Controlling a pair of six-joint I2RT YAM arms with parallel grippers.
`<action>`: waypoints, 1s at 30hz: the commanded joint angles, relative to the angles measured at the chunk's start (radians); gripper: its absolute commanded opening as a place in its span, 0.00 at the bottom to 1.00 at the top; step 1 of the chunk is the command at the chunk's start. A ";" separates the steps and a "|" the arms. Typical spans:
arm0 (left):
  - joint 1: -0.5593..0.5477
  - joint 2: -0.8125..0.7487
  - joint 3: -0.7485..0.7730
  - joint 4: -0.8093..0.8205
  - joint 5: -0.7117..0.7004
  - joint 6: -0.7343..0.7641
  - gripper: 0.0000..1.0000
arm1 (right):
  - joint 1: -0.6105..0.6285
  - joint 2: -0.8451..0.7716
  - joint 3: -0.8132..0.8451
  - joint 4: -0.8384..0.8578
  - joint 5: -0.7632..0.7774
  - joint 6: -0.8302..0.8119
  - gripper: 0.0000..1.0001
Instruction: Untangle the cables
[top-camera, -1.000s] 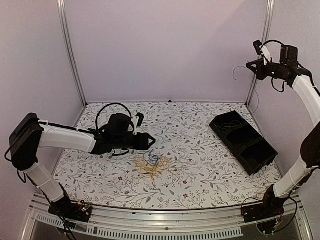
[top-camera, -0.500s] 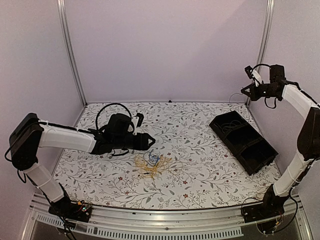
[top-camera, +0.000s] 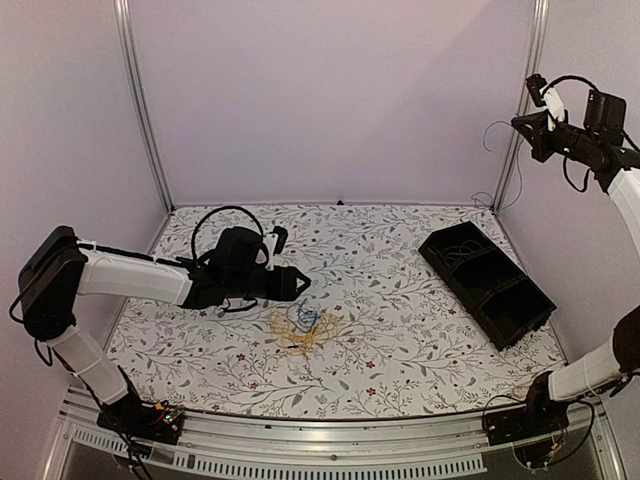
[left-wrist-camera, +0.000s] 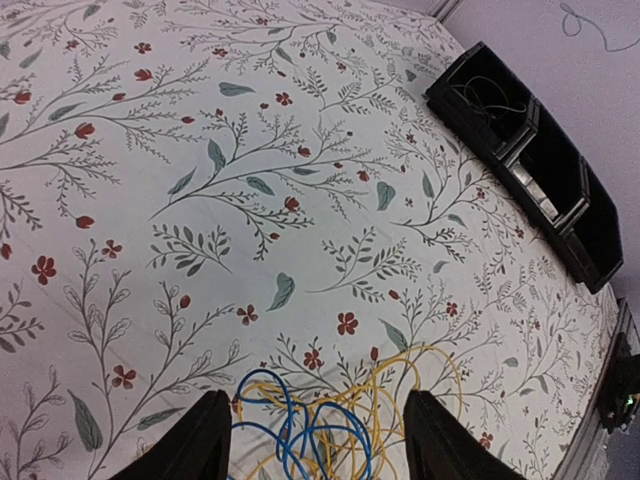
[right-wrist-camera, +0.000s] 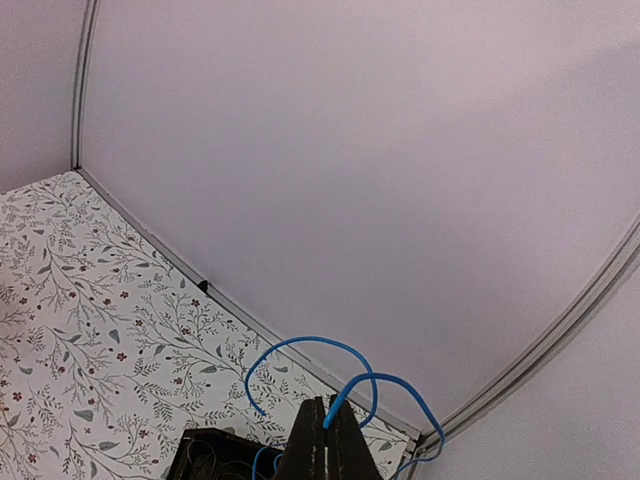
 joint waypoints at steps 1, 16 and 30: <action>0.002 -0.010 0.024 -0.020 -0.010 0.025 0.60 | -0.003 -0.028 0.025 -0.018 -0.042 0.027 0.00; 0.001 -0.010 0.013 -0.019 -0.012 0.024 0.61 | -0.003 -0.172 -0.256 -0.040 0.019 -0.015 0.00; 0.001 -0.003 -0.002 -0.008 -0.003 0.010 0.61 | -0.003 -0.189 -0.420 -0.030 0.069 -0.019 0.00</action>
